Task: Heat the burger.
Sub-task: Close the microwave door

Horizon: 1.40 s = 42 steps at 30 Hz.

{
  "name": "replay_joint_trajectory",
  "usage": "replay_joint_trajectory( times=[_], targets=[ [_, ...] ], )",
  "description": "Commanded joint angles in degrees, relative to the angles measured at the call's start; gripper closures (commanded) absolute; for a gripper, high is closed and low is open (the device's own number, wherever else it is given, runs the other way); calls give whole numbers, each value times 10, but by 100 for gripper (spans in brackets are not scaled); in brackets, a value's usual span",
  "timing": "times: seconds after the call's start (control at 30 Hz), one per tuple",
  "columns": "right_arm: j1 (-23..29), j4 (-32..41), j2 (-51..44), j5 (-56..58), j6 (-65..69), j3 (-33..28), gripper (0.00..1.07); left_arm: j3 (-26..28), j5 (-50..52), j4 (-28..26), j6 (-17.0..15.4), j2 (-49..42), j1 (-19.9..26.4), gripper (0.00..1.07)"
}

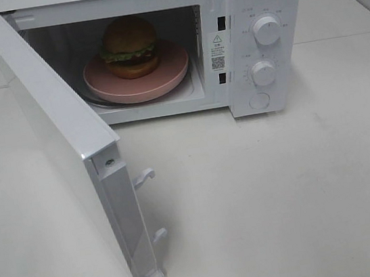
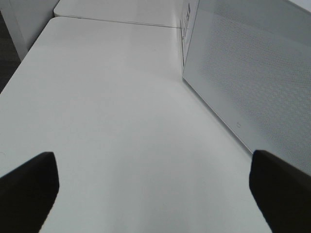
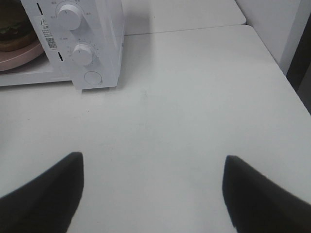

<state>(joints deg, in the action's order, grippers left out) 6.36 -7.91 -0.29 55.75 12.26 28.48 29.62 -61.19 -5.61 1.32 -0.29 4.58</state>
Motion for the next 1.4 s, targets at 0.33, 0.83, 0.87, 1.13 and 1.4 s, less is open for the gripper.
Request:
replay_joint_trajectory(
  times=[0.33, 0.83, 0.87, 1.13, 1.4],
  targets=[
    [-3, 2, -2, -5, -5, -2, 31, 14, 11, -4, -2, -10, 2, 6],
    [-3, 2, -2, -5, -4, -2, 31, 23, 155, -6, -2, 129, 2, 41],
    [-3, 2, -2, -5, -4, -2, 31, 20, 176, -11, -2, 153, 2, 52],
    [-3, 2, -2, -5, -4, -2, 31, -22, 317, -54, 0, 223, 2, 103],
    [-3, 2, -2, -5, -4, -2, 31, -74, 458, -63, 21, 293, 2, 107]
  ],
)
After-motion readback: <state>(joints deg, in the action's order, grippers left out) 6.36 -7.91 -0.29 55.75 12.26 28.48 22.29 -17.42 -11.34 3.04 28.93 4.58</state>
